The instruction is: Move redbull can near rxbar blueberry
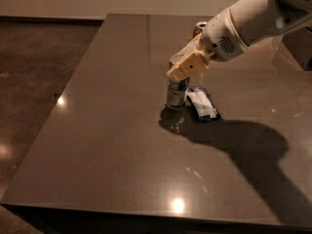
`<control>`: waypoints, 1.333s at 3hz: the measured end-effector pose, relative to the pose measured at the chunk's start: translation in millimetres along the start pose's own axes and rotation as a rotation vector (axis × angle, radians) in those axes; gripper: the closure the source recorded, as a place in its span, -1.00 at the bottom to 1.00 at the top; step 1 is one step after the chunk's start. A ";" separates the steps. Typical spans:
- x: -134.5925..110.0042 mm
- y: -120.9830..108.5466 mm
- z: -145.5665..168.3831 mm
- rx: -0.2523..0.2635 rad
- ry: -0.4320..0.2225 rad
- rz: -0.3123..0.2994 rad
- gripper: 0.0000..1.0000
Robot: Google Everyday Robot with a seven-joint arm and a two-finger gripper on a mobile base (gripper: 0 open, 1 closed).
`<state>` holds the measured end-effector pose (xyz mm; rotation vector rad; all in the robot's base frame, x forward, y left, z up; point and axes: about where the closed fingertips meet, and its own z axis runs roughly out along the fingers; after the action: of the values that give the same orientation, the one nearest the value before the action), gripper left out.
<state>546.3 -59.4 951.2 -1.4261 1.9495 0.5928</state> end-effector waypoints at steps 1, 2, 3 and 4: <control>5.2 -1.2 2.5 0.002 -0.004 0.010 0.70; 9.2 1.3 5.4 0.002 -0.005 0.007 0.22; 11.9 4.7 7.9 0.000 -0.003 -0.001 -0.23; 13.8 7.2 10.0 -0.002 -0.002 -0.006 -0.73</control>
Offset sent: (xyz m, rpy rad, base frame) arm -0.0040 -0.0053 -0.0184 0.0068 0.0008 -0.0080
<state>538.9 -59.5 934.3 -1.4308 1.9428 0.5934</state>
